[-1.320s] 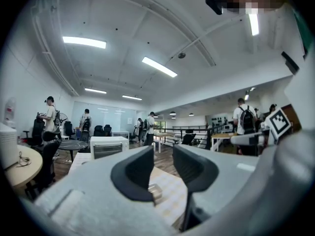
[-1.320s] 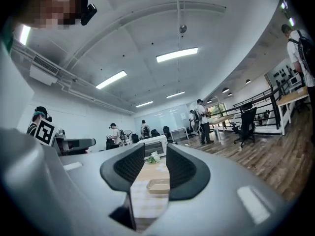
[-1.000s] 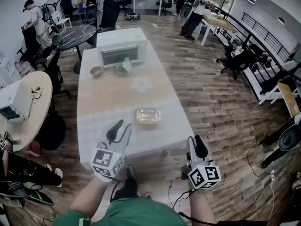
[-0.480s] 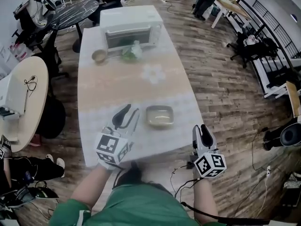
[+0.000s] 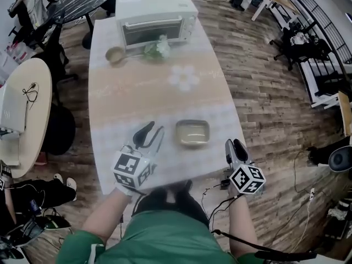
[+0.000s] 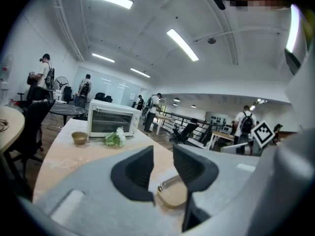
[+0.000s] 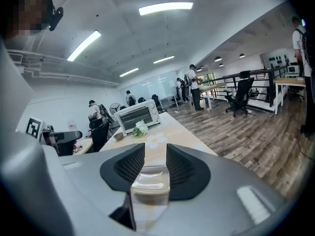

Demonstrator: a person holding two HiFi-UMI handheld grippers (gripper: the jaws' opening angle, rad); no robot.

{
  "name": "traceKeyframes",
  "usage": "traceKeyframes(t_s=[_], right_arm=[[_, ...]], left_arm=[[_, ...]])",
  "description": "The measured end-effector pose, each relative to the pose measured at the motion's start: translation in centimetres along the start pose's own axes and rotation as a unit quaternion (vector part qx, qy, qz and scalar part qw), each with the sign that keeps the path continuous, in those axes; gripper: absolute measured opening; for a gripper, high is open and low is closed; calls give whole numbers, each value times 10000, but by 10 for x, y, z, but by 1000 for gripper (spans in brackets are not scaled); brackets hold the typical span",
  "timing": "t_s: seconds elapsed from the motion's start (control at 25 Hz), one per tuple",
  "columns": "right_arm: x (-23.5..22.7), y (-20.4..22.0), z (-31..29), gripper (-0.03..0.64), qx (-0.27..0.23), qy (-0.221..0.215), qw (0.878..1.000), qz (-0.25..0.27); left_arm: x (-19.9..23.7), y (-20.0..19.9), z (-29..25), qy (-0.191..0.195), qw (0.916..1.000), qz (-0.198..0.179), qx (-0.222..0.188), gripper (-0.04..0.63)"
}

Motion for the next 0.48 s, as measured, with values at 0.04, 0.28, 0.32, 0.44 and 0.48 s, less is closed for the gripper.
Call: traceKeyframes(t_s=[0.04, 0.28, 0.32, 0.44, 0.48], right_arm=[[-6, 3, -6, 137, 61, 8, 10000, -38], [-34, 38, -43, 137, 686, -271, 9966, -362], [-37, 46, -50, 137, 832, -353, 9952, -373], [-51, 67, -67, 137, 1225, -529, 9898, -507], [-55, 72, -72, 137, 1340, -582, 9876, -578]], left_arm=[[1, 4, -2, -18, 10000, 21, 51, 123], [8, 22, -8, -282, 9991, 37, 321, 123], [9, 25, -9, -345, 9987, 41, 359, 123], [11, 34, -13, -499, 9976, 61, 473, 123], [11, 38, -15, -544, 9972, 72, 517, 123]])
Point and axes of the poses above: the fingertips, and each gripper's own axes: z backward along the fingers, x to its left, y out of its underside, the point moved 2 cm from there along z, backward along the fingers, and after that the axes turned 5 degrees about -x, right-handed, at the moved point
